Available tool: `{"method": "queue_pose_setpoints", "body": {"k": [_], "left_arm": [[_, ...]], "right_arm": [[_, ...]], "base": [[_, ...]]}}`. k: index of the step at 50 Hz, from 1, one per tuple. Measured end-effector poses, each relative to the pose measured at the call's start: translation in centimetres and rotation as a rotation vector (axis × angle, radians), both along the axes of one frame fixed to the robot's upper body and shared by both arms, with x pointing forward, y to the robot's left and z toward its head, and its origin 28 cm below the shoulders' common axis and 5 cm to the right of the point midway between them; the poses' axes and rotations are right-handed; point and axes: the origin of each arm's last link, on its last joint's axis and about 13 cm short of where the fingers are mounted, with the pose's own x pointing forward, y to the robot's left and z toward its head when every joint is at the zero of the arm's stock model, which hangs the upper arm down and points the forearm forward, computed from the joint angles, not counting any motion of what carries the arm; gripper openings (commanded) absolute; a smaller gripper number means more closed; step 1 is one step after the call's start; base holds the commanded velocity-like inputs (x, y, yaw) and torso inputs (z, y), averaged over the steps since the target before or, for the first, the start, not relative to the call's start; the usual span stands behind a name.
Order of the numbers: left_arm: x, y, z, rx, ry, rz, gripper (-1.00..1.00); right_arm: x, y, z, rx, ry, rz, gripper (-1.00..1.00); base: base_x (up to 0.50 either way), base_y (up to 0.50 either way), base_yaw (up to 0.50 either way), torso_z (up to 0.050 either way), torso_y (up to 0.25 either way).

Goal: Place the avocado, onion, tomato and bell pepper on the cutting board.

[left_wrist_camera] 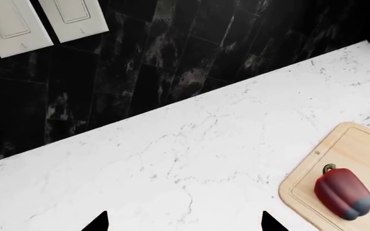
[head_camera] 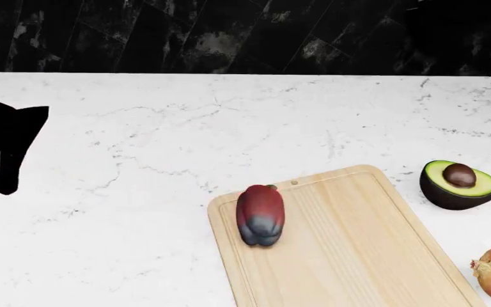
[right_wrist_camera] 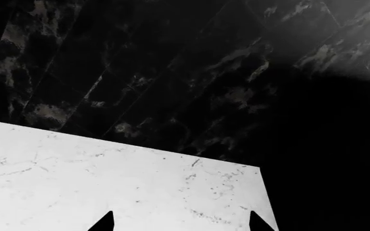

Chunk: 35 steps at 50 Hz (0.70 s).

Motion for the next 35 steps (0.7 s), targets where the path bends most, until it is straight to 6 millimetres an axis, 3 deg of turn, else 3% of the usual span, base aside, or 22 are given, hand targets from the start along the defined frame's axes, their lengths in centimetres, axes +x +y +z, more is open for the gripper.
{"method": "queue_pose_setpoints", "body": {"k": [16, 35], "left_arm": [[-1.1, 0.1, 0.9, 0.008, -0.025, 0.002, 1.00], [-3.2, 0.5, 2.6, 0.015, -0.079, 0.022, 1.00]], "right_arm": [[2.2, -0.1, 1.0, -0.047, 0.205, 0.035, 1.00], [5.6, -0.7, -0.7, -0.074, 0.324, -0.008, 1.00]], "base": [[0.00, 0.00, 0.00, 0.000, 0.000], [0.00, 0.00, 0.00, 0.000, 0.000]]}}
